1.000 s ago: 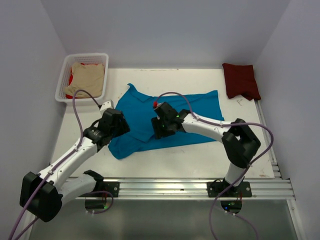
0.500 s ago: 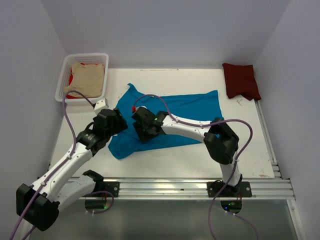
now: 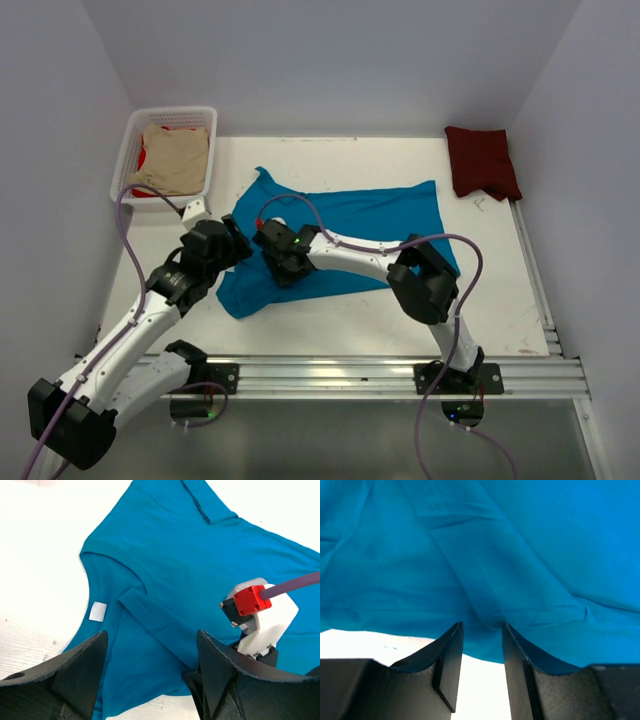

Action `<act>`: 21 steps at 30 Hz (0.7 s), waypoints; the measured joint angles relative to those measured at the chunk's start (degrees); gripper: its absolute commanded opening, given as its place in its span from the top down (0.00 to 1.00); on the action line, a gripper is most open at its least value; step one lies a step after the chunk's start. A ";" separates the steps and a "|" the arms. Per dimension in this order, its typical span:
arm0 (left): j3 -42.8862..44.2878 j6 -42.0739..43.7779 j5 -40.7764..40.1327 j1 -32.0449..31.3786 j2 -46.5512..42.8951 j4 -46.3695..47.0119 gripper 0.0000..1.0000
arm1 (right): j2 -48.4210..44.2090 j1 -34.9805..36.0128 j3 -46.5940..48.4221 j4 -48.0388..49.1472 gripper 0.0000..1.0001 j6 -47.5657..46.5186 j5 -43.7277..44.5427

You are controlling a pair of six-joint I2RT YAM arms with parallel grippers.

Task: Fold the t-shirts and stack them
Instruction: Fold the tshirt

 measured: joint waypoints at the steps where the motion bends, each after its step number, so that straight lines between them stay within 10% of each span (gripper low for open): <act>1: -0.07 0.02 -0.13 0.00 -0.17 0.00 0.24 | 0.44 0.07 0.50 -0.15 0.60 0.00 0.04; 13: -0.17 0.02 -0.39 0.59 -1.05 -0.68 0.24 | 4.26 0.17 2.86 -1.01 0.70 -0.09 2.80; 21: -0.33 0.02 -0.37 0.74 -1.07 -0.85 0.24 | 4.35 0.15 2.89 -1.29 0.97 -0.50 4.20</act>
